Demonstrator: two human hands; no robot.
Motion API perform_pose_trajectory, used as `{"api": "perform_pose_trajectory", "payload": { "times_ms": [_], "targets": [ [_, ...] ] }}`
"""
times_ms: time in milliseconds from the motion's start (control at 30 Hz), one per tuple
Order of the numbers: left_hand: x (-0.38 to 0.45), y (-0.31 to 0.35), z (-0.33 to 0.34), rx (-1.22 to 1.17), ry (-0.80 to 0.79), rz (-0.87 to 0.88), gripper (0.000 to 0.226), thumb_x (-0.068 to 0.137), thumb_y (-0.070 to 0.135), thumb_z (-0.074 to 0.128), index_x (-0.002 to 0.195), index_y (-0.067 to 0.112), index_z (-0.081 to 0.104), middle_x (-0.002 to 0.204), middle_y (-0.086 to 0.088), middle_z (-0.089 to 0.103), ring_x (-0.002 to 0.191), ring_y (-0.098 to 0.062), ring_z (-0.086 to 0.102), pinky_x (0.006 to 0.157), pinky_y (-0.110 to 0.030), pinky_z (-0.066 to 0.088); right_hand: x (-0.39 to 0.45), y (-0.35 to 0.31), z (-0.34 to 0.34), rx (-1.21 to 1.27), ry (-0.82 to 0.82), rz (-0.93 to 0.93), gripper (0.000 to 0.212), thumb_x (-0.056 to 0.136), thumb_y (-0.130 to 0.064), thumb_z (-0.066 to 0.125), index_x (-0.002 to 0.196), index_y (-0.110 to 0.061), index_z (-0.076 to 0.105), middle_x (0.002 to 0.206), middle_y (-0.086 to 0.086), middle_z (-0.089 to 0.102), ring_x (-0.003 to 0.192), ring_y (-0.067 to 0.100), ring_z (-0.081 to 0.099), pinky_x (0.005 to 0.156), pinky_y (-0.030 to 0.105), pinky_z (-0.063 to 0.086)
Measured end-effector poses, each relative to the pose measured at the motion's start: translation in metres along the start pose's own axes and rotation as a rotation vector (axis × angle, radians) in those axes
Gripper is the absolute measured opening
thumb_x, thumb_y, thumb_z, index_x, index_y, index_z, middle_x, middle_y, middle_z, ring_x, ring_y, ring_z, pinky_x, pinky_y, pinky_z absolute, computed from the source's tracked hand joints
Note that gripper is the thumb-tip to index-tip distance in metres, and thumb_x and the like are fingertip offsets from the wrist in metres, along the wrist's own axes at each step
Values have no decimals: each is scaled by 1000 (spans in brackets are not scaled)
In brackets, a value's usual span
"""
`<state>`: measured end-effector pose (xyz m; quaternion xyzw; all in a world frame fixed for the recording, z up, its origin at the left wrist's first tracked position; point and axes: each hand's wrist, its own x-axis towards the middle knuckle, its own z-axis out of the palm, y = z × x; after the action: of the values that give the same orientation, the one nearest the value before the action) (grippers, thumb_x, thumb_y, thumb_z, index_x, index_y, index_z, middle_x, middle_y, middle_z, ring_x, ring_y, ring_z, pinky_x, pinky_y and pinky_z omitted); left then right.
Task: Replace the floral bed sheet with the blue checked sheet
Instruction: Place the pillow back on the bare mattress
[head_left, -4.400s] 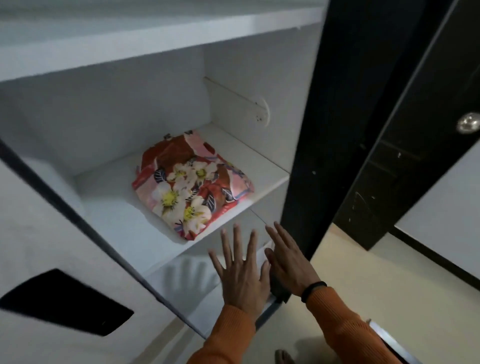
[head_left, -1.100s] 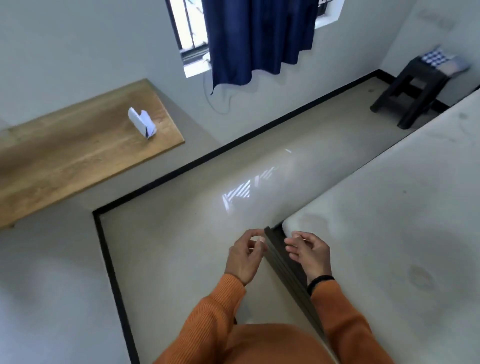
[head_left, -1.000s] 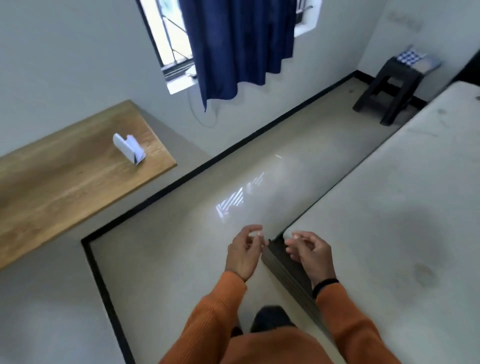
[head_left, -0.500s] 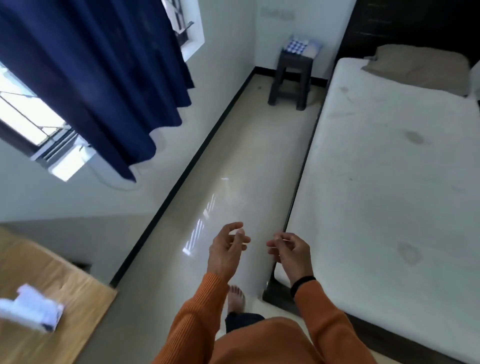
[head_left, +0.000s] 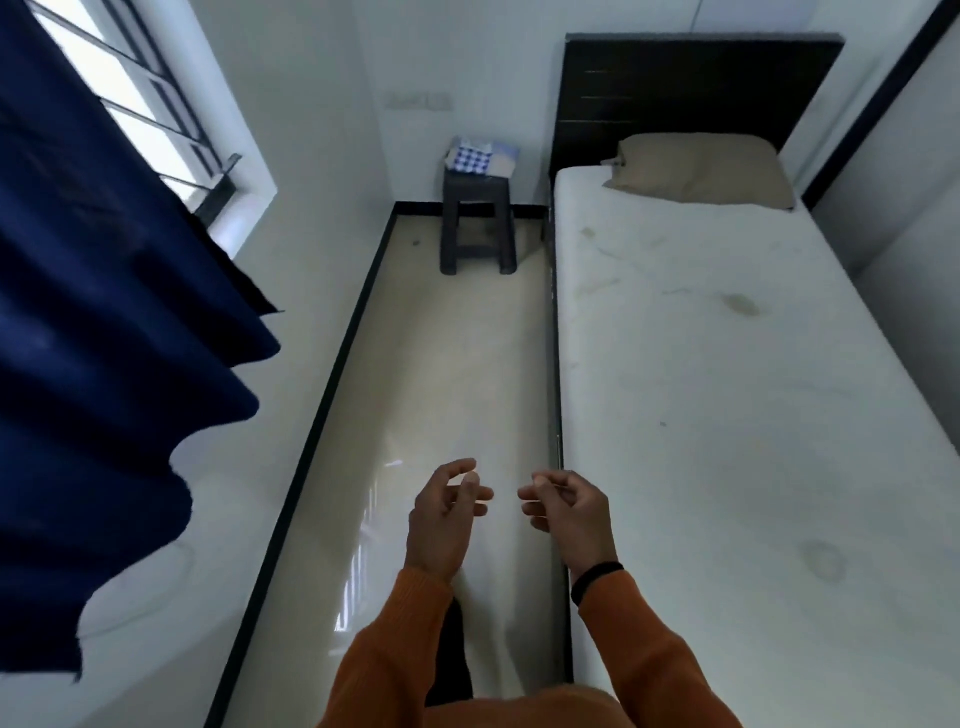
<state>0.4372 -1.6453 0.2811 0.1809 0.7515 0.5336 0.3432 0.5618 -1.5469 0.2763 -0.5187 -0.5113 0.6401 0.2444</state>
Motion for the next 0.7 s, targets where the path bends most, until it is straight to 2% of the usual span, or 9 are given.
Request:
{"api": "perform_pose_trajectory", "payload": {
  "times_ms": [167,267,400,533,700],
  "targets": [
    [108,36,-2,13,-71,18,21,104,28,53,122,26,64,89,2,77,81,-10,73,72,-22,52,72,-51,35,-7,81,-20,10,100,-19,62,104,-14,69,84,-1,78,81,21,74,77,35,61],
    [180,75,2,23,-146,59,20,104,33,53,121,28,63,89,4,77,81,-9,73,76,-29,57,118,-89,49,-14,135,-53,10,100,-20,62,103,-15,70,85,-1,78,81,21,74,77,33,62],
    [260,122,12,24,-237,97,23,104,36,51,124,28,61,93,2,76,84,-8,73,76,-23,55,183,-129,72,33,216,-40,11,99,-18,63,105,-13,71,86,2,78,83,23,74,77,34,61],
    [310,142,9,29,-310,91,26,104,39,50,126,28,60,95,3,77,85,-7,73,79,-25,56,231,-151,97,60,226,-34,12,100,-23,63,107,-17,70,89,0,78,84,18,75,78,33,61],
    [398,164,7,40,-277,71,27,105,35,49,127,24,60,96,0,76,88,-10,73,78,-24,58,307,-179,125,96,260,-15,11,98,-22,65,105,-15,71,88,1,78,84,22,74,77,34,62]
  ]
}}
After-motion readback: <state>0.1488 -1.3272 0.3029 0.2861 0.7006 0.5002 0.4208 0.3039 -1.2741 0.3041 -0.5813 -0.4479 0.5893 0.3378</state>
